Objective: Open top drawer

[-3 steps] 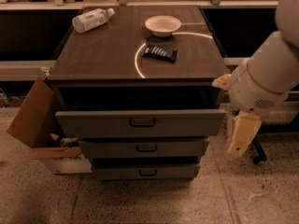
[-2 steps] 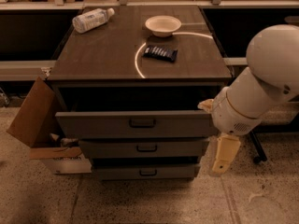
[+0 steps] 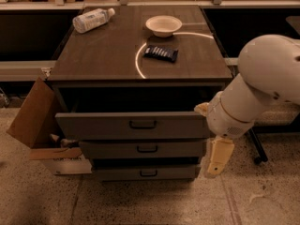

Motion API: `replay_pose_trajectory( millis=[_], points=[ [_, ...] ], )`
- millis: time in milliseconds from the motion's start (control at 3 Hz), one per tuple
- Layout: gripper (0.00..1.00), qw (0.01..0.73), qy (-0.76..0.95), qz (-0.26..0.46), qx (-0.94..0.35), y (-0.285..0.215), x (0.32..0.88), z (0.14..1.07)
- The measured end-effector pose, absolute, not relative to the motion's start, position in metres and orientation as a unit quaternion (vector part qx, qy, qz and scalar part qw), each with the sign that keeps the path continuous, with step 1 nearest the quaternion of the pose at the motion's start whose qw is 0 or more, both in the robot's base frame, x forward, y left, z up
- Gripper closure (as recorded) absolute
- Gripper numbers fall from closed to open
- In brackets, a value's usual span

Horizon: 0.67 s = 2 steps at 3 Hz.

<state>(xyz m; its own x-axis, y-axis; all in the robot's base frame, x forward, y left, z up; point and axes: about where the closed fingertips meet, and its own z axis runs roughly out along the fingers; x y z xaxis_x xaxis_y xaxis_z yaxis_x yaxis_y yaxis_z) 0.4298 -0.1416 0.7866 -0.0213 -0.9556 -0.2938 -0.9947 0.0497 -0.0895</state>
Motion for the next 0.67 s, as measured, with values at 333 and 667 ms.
replay_pose_trajectory(
  millis=[333,667],
  points=[
    [0.00,0.150,0.700,0.056,-0.696,-0.129,0.449,0.753],
    [0.00,0.185,0.690,0.028,-0.700,-0.120,0.478,0.739]
  ],
)
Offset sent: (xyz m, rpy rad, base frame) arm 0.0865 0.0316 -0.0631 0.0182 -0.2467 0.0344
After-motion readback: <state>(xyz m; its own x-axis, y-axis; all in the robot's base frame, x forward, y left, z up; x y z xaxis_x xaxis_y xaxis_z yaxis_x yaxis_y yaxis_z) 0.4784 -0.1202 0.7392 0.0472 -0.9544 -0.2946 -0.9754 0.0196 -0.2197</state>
